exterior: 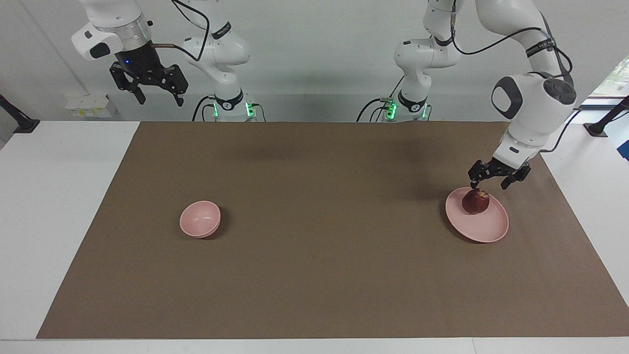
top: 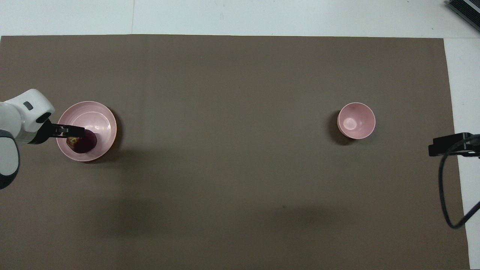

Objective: Move apple from plate to bowl
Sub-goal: 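Reach the left gripper into the pink bowl and grasp the apple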

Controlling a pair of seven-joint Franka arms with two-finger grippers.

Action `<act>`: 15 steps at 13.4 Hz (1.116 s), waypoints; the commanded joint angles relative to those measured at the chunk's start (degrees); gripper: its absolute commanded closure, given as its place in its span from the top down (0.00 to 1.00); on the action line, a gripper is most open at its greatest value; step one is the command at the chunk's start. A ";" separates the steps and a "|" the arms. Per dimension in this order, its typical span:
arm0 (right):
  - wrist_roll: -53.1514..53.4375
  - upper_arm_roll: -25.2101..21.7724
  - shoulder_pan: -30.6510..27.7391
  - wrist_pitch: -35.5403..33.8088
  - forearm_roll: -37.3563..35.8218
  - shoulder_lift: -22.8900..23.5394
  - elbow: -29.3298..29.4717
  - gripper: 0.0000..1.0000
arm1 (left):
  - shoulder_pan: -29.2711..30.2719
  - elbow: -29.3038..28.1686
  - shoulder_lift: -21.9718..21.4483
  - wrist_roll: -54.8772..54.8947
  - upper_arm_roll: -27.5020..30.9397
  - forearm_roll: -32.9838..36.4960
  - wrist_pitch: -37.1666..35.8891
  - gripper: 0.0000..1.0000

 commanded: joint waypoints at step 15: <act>-1.04 0.27 -0.76 0.17 0.37 -1.61 -1.90 1.00 | 1.69 -4.69 1.77 2.33 -0.40 -1.13 9.48 0.00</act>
